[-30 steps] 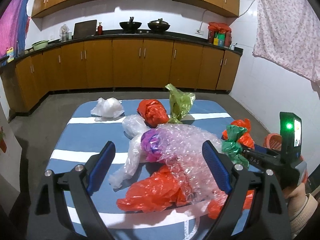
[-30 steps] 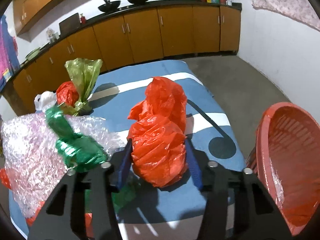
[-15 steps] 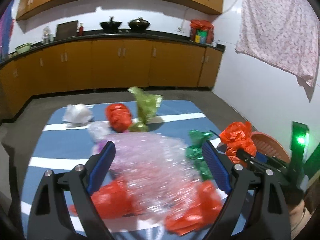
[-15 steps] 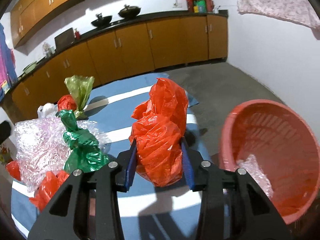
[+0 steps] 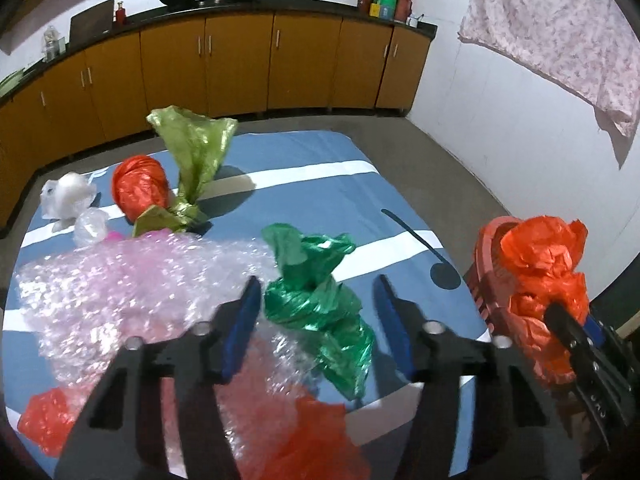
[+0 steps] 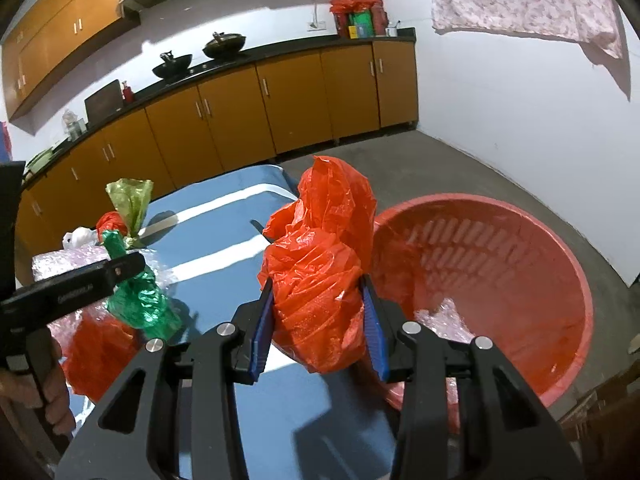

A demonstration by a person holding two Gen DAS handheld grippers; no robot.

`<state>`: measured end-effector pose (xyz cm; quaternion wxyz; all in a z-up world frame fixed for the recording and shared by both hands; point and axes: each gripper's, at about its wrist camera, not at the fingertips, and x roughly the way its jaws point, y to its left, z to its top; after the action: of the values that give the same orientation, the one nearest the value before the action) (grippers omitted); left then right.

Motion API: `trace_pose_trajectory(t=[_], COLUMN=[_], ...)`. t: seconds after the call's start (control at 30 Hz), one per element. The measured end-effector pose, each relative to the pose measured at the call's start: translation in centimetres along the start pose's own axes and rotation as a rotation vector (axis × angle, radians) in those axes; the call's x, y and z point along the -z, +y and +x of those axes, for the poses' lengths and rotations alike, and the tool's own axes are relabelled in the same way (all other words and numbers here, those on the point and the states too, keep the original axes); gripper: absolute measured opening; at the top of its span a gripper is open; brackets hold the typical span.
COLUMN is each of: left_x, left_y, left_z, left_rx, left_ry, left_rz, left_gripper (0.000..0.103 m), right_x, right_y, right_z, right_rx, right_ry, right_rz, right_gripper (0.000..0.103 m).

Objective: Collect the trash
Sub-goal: 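Grasp green bag with left tool while right tool carries red bag to basket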

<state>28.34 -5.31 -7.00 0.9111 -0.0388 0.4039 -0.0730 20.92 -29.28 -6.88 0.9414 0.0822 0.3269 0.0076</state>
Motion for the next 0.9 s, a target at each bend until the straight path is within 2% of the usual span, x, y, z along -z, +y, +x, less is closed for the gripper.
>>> trace_pose_trajectory(t=[0.07,0.23,0.57,0.9], left_x=[-0.1,0.1,0.1,0.3], left_y=[-0.2,-0.4,-2.2,-7.5], left_z=[0.3,-0.5,-3.1,-5.1], left_rx=[0.017,0.033,0.104,0.190], left_ry=[0.009,-0.019,-0.065,-0.102], left_rz=[0.004,0.017,0.039,0.130], left_gripper=[0.037,0.032,0.032,0.032], right_x=[0.2,0.5,0.1,-0.1], right_y=[-0.2,-0.4,-2.1,-5.3], right_z=[0.0,-0.4,-2.8,-5.5], right_rx=[0.003,0.000,0.023,0.098], right_ry=[0.004,0.003,-0.043,-0.098], right_rz=[0.007,0.015,0.045,0.083], right_gripper=[0.041,0.041,0.041,0.041])
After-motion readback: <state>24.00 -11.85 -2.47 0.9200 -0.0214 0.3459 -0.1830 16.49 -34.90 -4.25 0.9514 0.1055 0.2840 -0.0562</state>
